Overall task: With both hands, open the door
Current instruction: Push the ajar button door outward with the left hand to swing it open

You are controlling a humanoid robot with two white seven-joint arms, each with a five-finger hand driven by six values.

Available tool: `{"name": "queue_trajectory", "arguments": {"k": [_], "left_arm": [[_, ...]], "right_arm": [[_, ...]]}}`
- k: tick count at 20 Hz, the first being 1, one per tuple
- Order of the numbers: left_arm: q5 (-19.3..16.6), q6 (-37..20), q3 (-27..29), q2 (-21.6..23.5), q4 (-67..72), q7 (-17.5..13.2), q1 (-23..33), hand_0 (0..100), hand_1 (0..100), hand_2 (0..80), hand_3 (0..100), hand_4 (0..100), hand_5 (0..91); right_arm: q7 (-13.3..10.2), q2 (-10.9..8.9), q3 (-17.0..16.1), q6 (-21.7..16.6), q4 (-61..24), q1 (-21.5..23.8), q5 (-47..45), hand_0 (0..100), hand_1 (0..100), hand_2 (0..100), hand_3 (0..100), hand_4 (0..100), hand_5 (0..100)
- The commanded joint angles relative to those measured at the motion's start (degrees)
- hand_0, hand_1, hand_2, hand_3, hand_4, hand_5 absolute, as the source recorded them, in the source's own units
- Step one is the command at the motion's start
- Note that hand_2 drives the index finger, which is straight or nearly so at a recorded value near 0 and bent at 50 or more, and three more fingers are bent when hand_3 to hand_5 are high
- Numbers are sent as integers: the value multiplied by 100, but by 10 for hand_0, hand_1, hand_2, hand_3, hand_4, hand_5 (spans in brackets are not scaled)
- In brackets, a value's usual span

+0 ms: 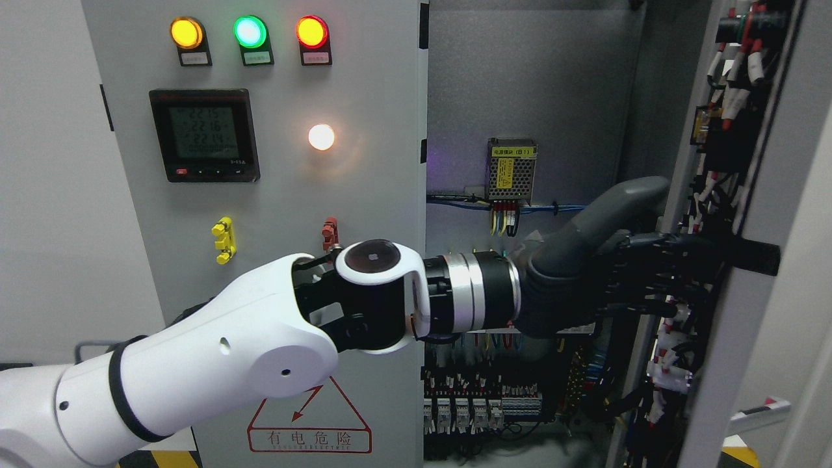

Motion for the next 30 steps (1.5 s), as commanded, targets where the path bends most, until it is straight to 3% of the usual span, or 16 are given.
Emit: {"name": "queue_trajectory", "arguments": {"k": [1,11,19,30], "left_arm": [[-141,9,246,-1385,22,204,37,0,0,0,0,0,0],[-133,-26,299,-2483,900,212,195,0,0,0,0,0,0],[-133,-447,167,-2528,1533,212,160,0,0,0,0,0,0],[-124,-457,97,-2528,1621,221,151,0,0,0,0,0,0]], "right_arm": [[21,0,0,2,1,0,0,0,0,0,0,0,0],[21,0,0,2,1,0,9,0,0,0,0,0,0],[21,0,0,2,1,-9,0,0,0,0,0,0,0],[12,0,0,2,1,0,0,0,0,0,0,0,0]]}}
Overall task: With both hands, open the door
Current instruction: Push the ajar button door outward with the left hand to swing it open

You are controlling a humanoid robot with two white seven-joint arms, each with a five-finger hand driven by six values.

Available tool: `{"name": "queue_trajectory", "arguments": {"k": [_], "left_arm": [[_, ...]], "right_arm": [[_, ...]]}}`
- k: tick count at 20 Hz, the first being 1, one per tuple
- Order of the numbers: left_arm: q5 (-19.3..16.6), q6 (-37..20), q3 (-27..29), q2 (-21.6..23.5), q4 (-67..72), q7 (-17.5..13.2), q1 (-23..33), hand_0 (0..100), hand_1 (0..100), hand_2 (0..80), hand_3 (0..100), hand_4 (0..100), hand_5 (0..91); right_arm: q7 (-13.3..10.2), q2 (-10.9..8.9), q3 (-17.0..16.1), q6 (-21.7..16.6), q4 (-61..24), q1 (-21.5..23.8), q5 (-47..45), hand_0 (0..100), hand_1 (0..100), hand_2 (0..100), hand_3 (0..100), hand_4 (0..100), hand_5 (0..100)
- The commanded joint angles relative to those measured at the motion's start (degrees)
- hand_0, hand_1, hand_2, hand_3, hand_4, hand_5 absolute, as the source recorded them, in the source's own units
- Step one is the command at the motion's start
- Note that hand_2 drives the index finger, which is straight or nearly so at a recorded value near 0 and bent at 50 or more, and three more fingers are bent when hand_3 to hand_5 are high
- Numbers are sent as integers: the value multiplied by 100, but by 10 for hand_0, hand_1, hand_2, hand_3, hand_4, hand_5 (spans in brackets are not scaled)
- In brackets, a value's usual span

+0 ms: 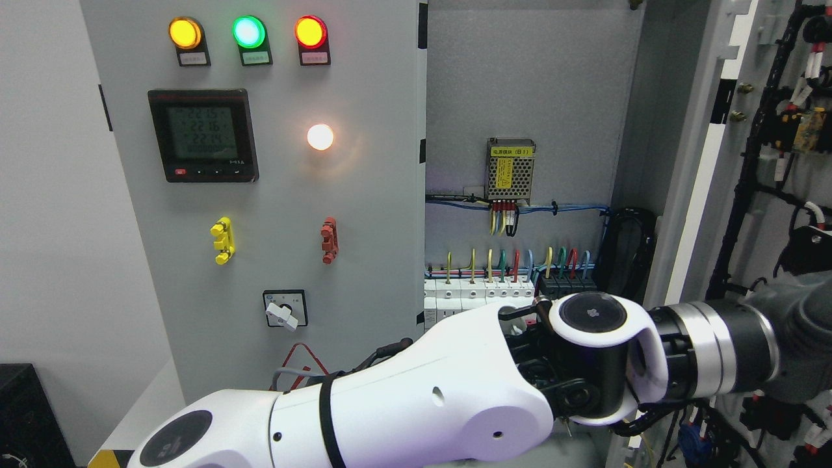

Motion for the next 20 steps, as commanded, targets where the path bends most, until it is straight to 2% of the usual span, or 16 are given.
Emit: {"name": "queue_trajectory", "arguments": {"k": [1,5,7,13,15,17,20], "left_arm": [[-2,15,-53,-232,326,10,-20,0,0,0,0,0,0],[33,50,-9,-136,274,2,-90,0,0,0,0,0,0],[51,77,9,275,3,2,-99,0,0,0,0,0,0],[138,103,-62,2550,-1815,-103,137,0,0,0,0,0,0],[156,199,-70,3508,-2597,-270,637,0,0,0,0,0,0],[95,244,-79,4492,-3283,-621,1391,0,0,0,0,0,0],[-132,244,-79,5505,-3541,-1052,2604,0,0,0,0,0,0]], "right_arm": [[4,0,0,4,1,2,-2,0,0,0,0,0,0],[-5,0,0,4,1,2,-2,0,0,0,0,0,0],[-5,0,0,4,1,2,-2,0,0,0,0,0,0],[4,0,0,4,1,2,-1,0,0,0,0,0,0],[4,0,0,4,1,2,-2,0,0,0,0,0,0],[4,0,0,4,1,2,-2,0,0,0,0,0,0],[4,0,0,4,1,2,-2,0,0,0,0,0,0]]}}
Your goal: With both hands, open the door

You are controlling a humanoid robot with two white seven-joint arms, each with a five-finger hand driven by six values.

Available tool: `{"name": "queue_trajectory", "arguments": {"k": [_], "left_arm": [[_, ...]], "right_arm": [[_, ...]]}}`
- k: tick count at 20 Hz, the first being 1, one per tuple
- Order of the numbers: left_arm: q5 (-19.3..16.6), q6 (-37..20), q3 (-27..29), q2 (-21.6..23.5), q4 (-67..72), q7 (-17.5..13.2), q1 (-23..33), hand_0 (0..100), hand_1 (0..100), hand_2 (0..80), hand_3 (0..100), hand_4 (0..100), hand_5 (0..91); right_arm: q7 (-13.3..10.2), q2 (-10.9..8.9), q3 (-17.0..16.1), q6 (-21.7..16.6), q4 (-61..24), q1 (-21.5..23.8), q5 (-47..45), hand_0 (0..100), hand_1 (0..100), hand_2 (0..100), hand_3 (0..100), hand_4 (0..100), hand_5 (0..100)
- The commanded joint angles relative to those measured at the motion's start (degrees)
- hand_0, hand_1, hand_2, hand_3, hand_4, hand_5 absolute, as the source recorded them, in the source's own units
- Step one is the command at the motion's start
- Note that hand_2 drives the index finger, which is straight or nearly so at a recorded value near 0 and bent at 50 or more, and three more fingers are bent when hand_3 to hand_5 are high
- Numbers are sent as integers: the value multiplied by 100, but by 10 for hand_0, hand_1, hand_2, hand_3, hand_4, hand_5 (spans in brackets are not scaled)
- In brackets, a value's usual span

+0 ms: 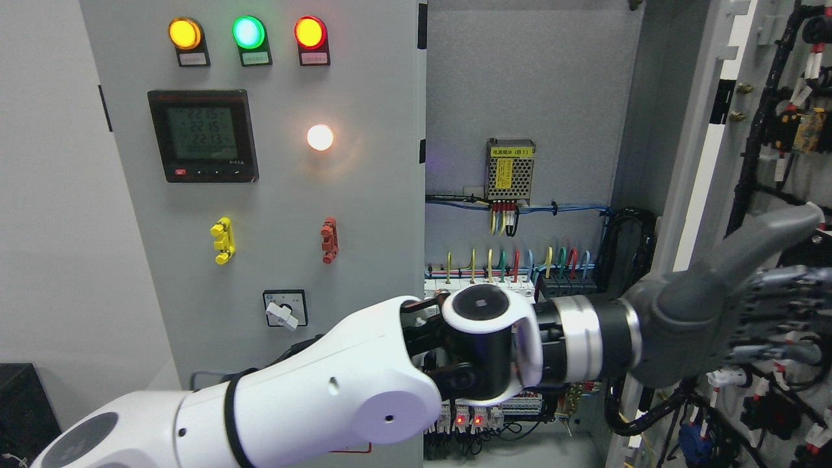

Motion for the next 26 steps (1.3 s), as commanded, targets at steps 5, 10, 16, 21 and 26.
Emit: {"name": "queue_trajectory", "arguments": {"k": [5,10,16,21,26], "left_arm": [[-1648,-12,42,4599,-1747,-1027,3657,0,0,0,0,0,0],[-2723,-336,463,4698,-212,-1318,6056,0,0,0,0,0,0],[-3364,-1434,1105,3892,2186,-1380,8325,0,0,0,0,0,0],[-3541,-1638,1580,1978,5243,-1380,8874,0,0,0,0,0,0],[-3742,-1996,2125,-291,8734,-1319,8584,0,0,0,0,0,0]], "right_arm": [[-8,0,0,5,0,0,-1,0,0,0,0,0,0],[1,0,0,-4,0,0,-1,0,0,0,0,0,0],[1,0,0,5,0,0,-1,0,0,0,0,0,0],[-8,0,0,5,0,0,-1,0,0,0,0,0,0],[1,0,0,5,0,0,-1,0,0,0,0,0,0]]}}
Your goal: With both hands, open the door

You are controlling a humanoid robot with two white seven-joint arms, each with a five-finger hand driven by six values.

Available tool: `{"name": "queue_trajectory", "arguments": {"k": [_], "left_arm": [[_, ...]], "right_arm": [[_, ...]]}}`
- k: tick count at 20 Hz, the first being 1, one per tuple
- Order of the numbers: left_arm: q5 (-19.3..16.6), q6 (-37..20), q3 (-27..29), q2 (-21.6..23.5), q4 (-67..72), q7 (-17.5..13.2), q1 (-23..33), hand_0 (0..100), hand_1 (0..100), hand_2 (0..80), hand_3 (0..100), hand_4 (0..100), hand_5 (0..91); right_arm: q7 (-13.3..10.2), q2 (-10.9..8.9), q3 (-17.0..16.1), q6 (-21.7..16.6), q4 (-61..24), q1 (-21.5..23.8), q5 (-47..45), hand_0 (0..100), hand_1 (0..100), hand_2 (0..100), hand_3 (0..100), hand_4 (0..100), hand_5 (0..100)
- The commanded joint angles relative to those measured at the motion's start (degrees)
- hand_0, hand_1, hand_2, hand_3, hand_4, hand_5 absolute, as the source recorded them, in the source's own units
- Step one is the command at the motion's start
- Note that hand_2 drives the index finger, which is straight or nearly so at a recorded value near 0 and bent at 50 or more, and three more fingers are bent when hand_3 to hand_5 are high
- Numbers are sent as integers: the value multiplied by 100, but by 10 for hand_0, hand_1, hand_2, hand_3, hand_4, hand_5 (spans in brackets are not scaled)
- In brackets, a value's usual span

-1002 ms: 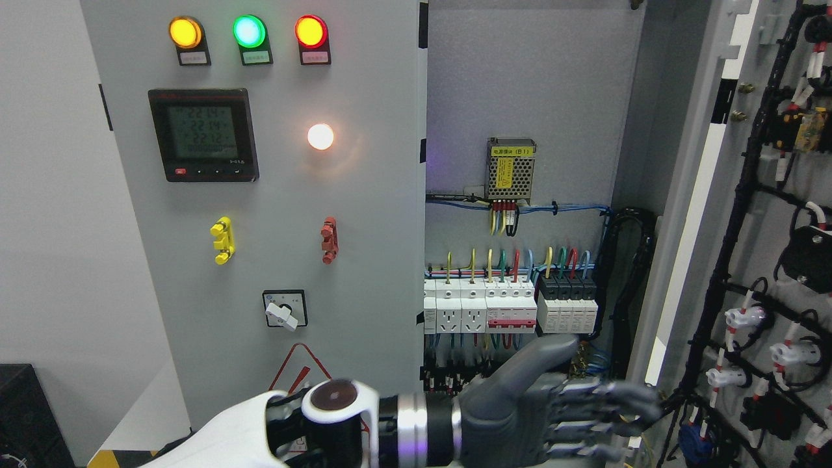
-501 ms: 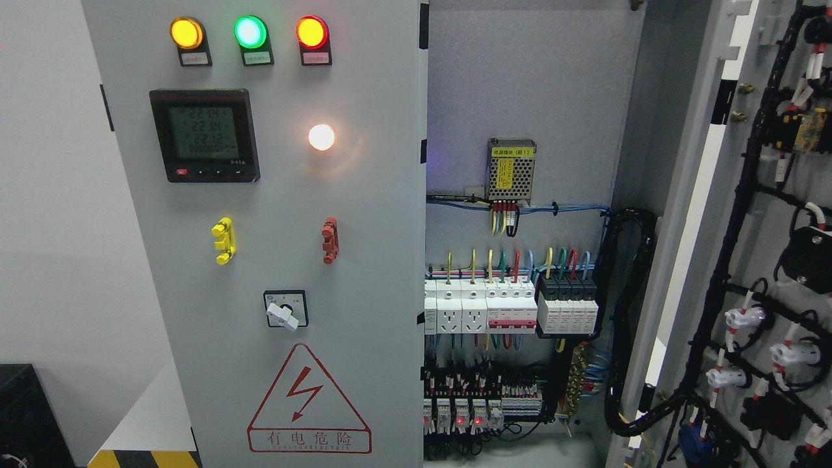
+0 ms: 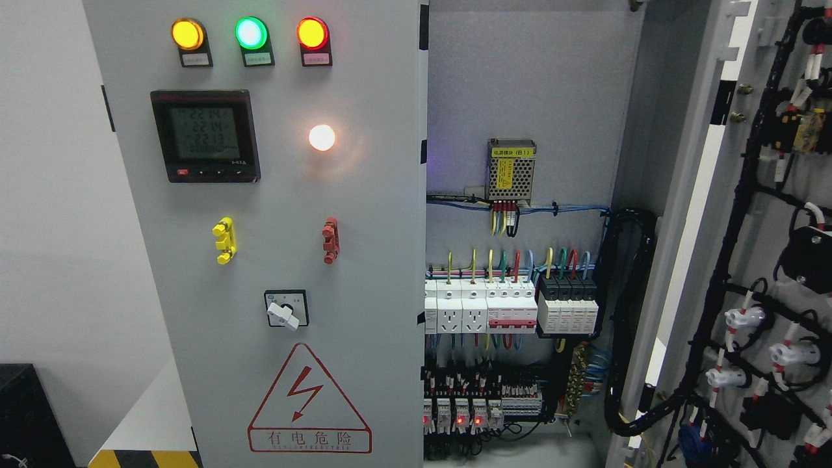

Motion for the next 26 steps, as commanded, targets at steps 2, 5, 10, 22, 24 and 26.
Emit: {"name": "queue_trajectory", "arguments": {"k": [2,5,10,22,24,26], "left_arm": [[-614,-396,1241,-3004,5831,170,246,0,0,0,0,0,0],[-1376,-396,2582,-3225,5860,1055,272,0,0,0,0,0,0],[-3994,-361,5123,-3603,5895,1357,272,0,0,0,0,0,0],[-5731,131,7694,-3955,5904,1691,316,0,0,0,0,0,0],[-5713,123,7703,-3964,5912,1691,316,0,0,0,0,0,0],[-5713,131,7703,-3972,5904,1709,307,0,0,0,0,0,0]], "right_arm": [[-1,0,0,2,1,-6,7,0,0,0,0,0,0],[0,0,0,2,1,3,-1,0,0,0,0,0,0],[0,0,0,2,1,3,-1,0,0,0,0,0,0],[0,-26,35,-24,-550,275,-1,0,0,0,0,0,0],[0,-79,131,-25,-1838,747,-1,0,0,0,0,0,0],[0,-88,324,-25,-3096,1126,-1,0,0,0,0,0,0]]}}
